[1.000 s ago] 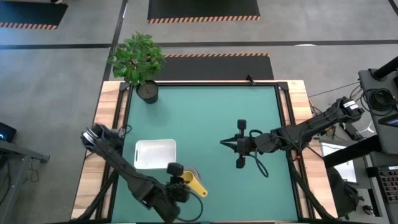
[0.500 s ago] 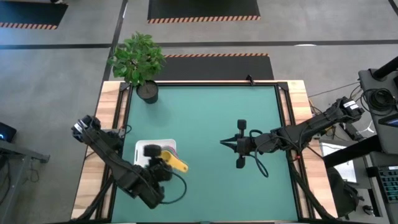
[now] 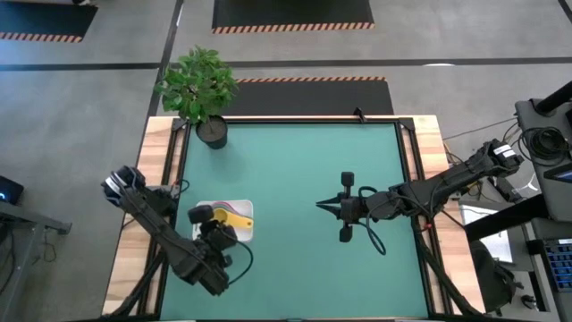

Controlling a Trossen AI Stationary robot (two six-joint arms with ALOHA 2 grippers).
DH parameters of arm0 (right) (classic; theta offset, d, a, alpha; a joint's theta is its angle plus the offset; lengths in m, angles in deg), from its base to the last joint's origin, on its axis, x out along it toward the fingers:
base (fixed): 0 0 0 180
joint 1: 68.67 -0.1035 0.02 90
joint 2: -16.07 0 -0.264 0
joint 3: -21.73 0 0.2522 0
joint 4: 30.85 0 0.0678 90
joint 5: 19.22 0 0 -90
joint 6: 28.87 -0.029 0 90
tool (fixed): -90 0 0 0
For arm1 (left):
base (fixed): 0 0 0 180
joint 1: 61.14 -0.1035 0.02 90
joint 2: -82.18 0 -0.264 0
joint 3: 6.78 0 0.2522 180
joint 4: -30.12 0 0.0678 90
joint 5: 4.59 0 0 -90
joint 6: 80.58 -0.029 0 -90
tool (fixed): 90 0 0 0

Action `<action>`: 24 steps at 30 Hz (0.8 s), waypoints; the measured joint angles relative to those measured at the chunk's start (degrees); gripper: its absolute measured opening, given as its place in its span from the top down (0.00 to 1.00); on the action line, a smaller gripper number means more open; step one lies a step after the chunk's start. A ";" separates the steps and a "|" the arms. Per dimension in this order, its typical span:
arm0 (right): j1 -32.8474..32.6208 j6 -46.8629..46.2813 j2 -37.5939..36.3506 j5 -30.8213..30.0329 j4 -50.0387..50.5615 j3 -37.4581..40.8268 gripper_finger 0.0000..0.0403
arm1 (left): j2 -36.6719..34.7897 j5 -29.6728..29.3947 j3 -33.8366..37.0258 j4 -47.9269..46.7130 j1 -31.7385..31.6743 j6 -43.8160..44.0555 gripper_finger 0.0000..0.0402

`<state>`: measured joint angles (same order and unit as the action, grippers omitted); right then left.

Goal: Nest measuring cups in basket
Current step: Put the stacked measuring cups into the white bin

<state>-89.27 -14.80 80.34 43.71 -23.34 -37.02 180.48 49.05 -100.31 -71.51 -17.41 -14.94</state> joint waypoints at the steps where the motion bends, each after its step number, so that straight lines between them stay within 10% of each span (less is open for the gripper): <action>1: 0.00 0.00 0.00 0.00 0.01 0.00 0.98 | -0.20 -0.01 0.98 0.49 0.00 1.03 0.85; 24: 0.00 -0.55 0.00 0.05 -0.05 -0.11 0.98 | -7.71 6.73 18.07 17.60 -0.02 9.96 0.85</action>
<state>-89.27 -15.35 80.34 43.76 -23.39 -37.13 172.77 55.78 -82.24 -53.91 -17.43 -4.98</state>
